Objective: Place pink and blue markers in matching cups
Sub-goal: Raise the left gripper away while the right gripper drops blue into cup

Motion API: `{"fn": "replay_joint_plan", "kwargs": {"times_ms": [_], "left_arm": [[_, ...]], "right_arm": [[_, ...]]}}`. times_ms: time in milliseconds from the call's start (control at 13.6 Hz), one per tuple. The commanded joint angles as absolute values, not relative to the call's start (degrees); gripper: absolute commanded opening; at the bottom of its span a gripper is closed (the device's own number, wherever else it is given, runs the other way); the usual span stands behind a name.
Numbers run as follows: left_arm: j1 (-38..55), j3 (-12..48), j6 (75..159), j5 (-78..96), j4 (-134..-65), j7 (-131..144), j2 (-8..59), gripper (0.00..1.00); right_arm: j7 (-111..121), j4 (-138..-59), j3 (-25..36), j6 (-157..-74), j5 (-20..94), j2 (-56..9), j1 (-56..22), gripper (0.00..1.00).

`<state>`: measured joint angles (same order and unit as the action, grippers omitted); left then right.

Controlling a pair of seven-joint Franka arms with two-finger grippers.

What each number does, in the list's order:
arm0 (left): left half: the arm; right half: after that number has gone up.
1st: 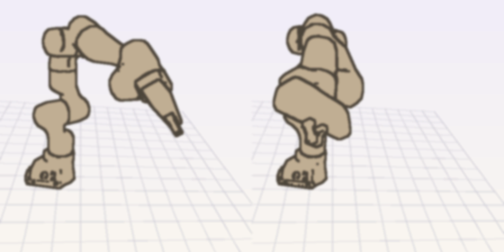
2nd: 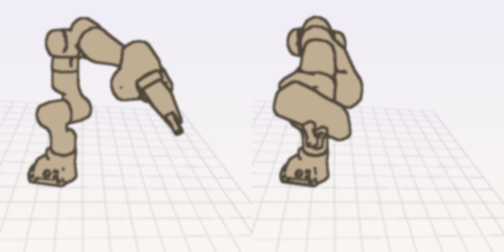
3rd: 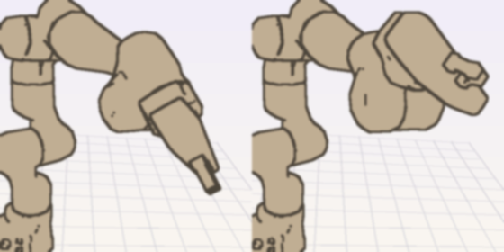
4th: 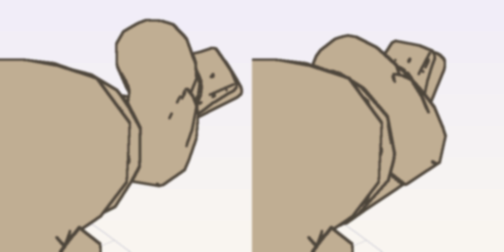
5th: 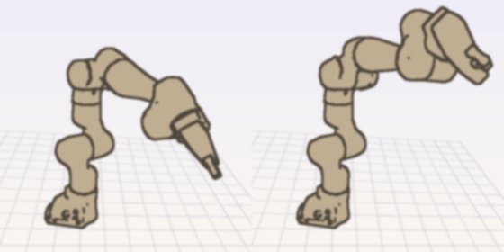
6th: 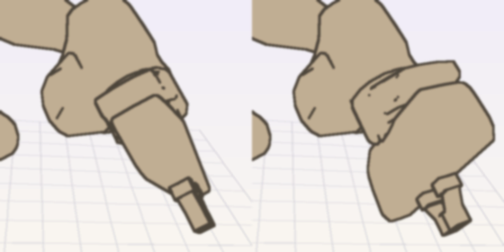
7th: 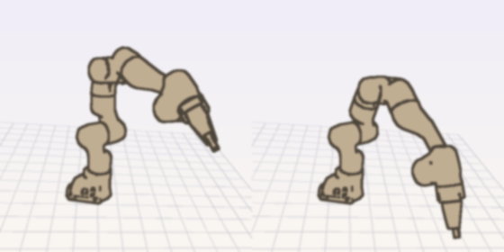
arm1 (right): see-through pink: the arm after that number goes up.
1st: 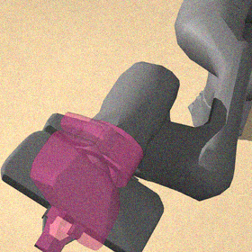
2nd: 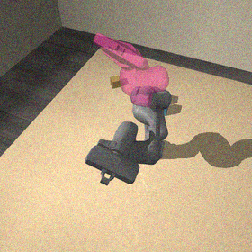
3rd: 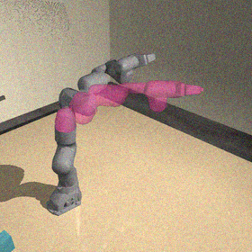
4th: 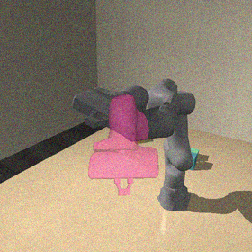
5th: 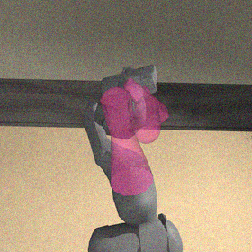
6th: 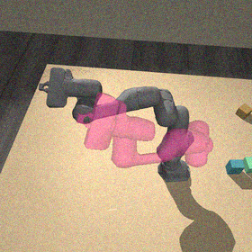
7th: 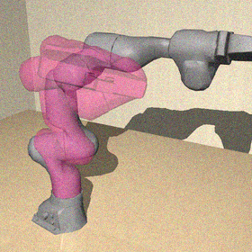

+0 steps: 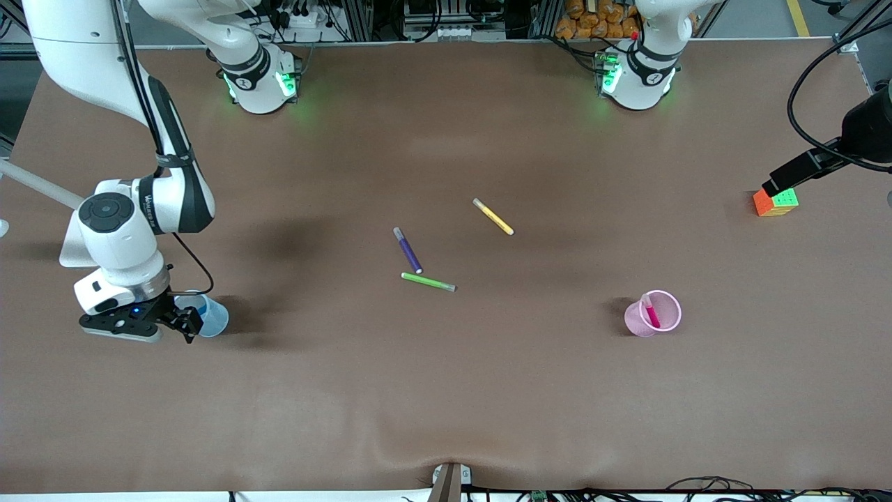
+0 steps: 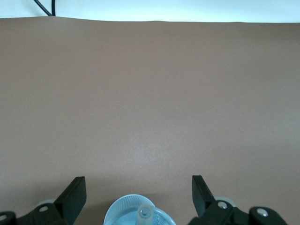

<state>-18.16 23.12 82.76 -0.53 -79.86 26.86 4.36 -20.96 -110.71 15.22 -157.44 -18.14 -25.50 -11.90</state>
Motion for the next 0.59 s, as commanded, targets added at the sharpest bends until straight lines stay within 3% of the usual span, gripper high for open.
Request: {"fn": "replay_joint_plan", "kwargs": {"times_ms": [0,221,515], "left_arm": [[-16.09,19.52,83.14,-1.49,-82.18,24.53,1.93,1.0],[-15.65,16.88,86.73,-1.32,-85.15,21.02,1.41,1.0],[-10.11,12.22,93.15,-0.88,-94.72,20.48,-5.17,1.0]], "right_arm": [[-21.53,-106.1,14.15,-150.06,-18.03,-24.87,-11.78,1.0],[-21.45,-103.11,12.57,-146.0,-16.27,-24.87,-11.51,1.0],[-16.19,-93.98,12.48,-132.4,-7.14,-25.05,-11.25,1.0]]}}
